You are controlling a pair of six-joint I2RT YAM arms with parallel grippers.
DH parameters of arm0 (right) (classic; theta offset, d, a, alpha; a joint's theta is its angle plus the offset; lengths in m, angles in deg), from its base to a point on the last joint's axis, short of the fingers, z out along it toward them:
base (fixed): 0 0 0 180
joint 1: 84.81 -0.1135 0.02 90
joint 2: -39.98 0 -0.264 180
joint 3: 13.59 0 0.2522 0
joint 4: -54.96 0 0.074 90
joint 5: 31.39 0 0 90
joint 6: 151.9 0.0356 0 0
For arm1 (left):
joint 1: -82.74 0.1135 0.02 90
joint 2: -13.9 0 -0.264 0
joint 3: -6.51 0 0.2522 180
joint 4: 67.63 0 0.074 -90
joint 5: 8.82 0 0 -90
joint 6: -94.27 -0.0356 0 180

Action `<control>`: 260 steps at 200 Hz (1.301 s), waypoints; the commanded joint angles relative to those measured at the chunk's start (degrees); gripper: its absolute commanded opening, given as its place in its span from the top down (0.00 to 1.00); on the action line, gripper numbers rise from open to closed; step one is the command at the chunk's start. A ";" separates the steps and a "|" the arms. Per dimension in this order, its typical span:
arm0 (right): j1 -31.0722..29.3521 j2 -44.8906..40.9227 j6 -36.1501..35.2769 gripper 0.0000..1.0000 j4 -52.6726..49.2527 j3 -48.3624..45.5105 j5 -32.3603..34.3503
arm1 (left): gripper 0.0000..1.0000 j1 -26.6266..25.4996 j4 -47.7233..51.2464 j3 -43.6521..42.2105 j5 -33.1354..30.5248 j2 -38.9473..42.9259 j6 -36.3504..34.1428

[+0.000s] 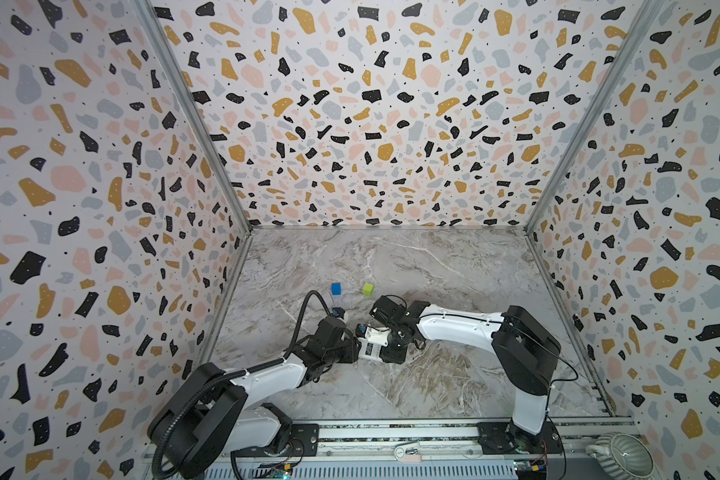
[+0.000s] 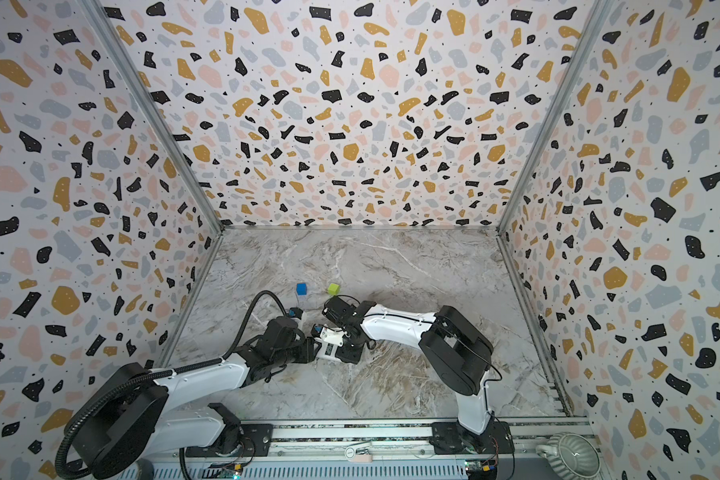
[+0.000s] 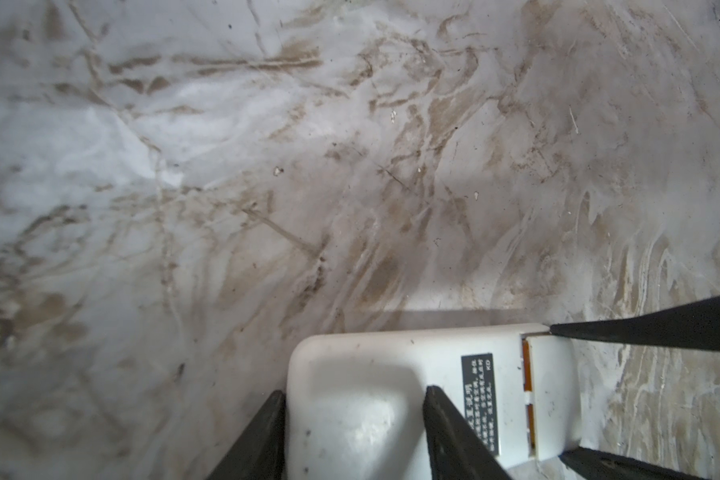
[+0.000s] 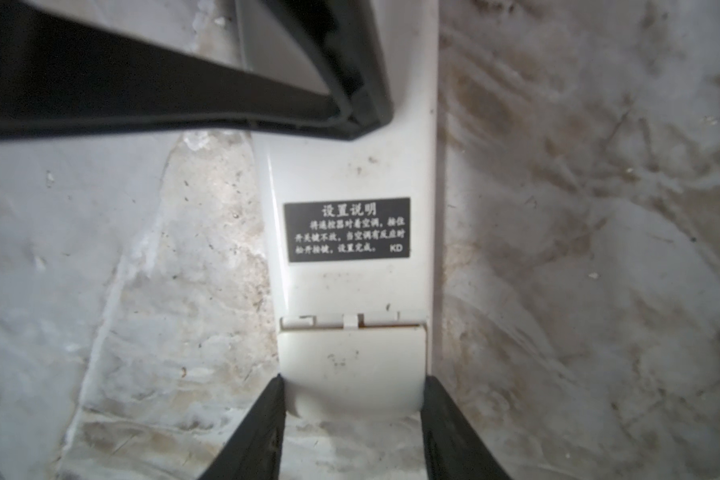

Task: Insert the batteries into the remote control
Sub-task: 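Press the cover down onto the remote with the right gripper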

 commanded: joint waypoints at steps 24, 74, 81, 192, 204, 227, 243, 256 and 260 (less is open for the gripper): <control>-0.23 3.63 0.30 0.74 0.88 2.00 0.95 | 0.46 -0.16 0.70 -1.22 0.29 -0.02 -0.77; -0.61 4.60 0.24 0.74 -0.63 3.49 1.78 | 0.46 -0.19 0.69 -1.41 0.37 0.02 -0.63; -0.59 4.65 0.26 0.74 -0.71 3.64 1.79 | 0.46 -0.13 0.70 -1.38 0.38 0.13 -0.65; -1.60 7.48 -0.51 0.72 -3.63 7.33 2.25 | 0.46 -0.18 0.43 -1.31 0.47 -0.14 -0.85; -1.84 7.94 -0.61 0.72 -4.17 7.71 2.67 | 0.46 -0.20 0.43 -1.30 0.47 -0.15 -0.83; -2.15 8.23 -0.68 0.72 -4.49 7.88 2.57 | 0.46 -0.17 0.35 -1.30 0.47 -0.13 -0.81; -2.20 8.17 -0.62 0.72 -4.49 7.89 2.57 | 0.46 -0.19 0.37 -1.31 0.47 -0.24 -0.85; -2.39 8.28 -0.64 0.72 -4.58 7.95 2.57 | 0.46 -0.19 0.44 -1.24 0.50 -0.14 -0.94; -2.46 8.24 -0.67 0.72 -4.56 7.89 2.52 | 0.46 -0.18 0.44 -1.24 0.48 -0.11 -0.94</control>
